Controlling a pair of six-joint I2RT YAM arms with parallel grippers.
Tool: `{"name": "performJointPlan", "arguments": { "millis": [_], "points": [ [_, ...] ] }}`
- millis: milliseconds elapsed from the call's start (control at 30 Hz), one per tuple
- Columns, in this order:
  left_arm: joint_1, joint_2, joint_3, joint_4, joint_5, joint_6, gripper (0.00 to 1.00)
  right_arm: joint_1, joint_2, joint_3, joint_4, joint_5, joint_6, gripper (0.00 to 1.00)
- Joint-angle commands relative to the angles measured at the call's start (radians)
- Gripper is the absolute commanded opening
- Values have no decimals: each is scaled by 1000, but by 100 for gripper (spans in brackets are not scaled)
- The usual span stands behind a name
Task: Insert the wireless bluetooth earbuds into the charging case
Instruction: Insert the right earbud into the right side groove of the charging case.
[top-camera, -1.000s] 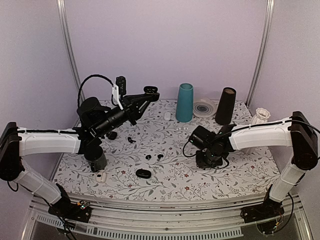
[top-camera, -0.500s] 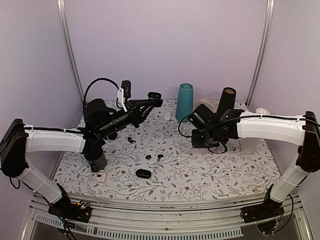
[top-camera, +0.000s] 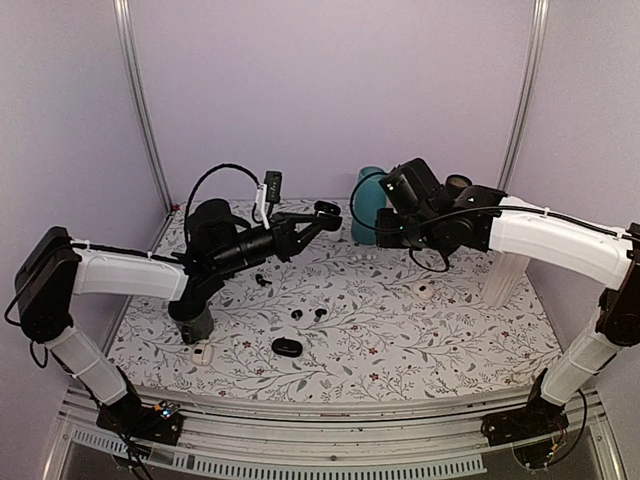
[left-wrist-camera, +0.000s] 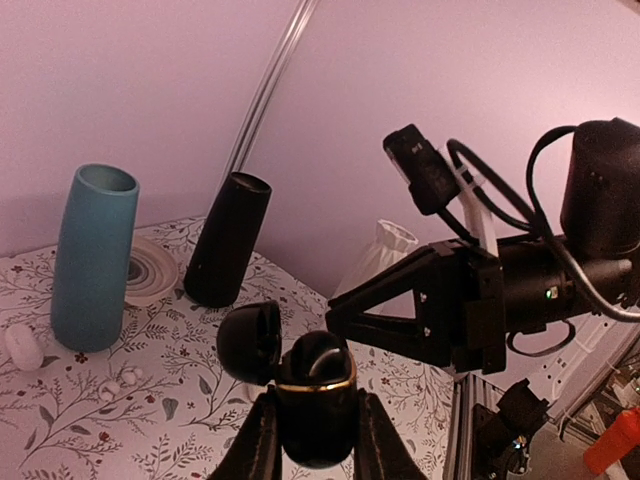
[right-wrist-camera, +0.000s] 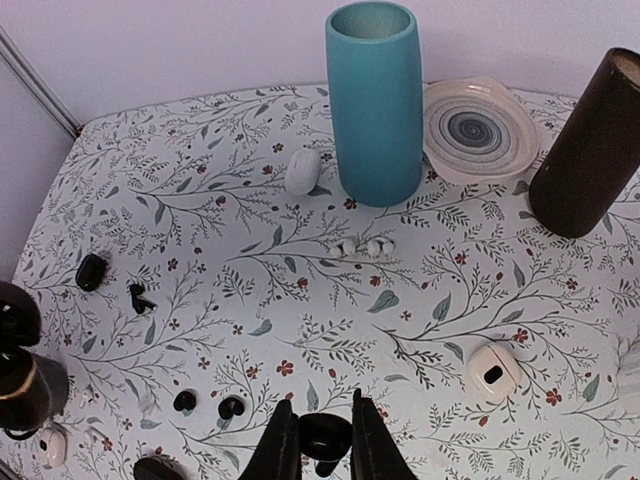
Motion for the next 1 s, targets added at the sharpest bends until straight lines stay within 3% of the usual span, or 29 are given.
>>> {"name": "performJointPlan", "arguments": {
  "millis": [0, 433, 967],
  "points": [
    [11, 36, 35, 13, 62, -55, 0, 4, -38, 56, 61, 36, -63, 10],
    [9, 144, 89, 50, 153, -155, 0, 4, -25, 91, 182, -40, -118, 10],
    [1, 168, 125, 76, 180, -183, 0, 7, 15, 75, 263, -148, -117, 10]
  ]
}}
